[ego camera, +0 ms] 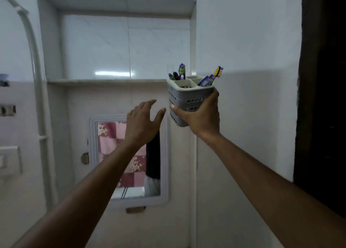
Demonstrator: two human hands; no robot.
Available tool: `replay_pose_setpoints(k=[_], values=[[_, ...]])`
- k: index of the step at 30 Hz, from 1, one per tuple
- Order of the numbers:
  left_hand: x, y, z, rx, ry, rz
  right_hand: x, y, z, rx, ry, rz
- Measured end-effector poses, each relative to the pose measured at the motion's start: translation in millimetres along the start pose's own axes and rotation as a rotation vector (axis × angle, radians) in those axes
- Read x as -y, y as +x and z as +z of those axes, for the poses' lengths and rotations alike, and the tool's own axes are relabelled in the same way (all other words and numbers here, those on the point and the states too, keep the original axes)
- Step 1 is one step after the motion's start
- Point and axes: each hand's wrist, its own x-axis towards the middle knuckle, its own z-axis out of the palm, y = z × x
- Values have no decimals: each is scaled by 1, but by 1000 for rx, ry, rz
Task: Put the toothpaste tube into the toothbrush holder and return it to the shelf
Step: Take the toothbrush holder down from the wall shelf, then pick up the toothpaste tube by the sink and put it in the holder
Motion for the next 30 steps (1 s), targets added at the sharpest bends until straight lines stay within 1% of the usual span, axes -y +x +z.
replay_pose_setpoints(k=[7, 13, 16, 19, 24, 27, 30], values=[[15, -129, 11, 158, -33, -117, -45, -114, -24, 144, -27, 150], [55, -231, 26, 309, -57, -284, -89, -204, -20, 255, -77, 297], [86, -284, 39, 352, -92, -376, -115, -252, -9, 292, -98, 380], [123, -336, 56, 430, -123, -468, -144, -303, 8, 339, -133, 478], [194, -398, 81, 551, -103, -601, -184, -377, 41, 437, -195, 600], [238, -424, 93, 684, -45, -672, -203, -411, 64, 501, -221, 677], [276, -448, 101, 848, 28, -678, -218, -440, 85, 538, -233, 762]])
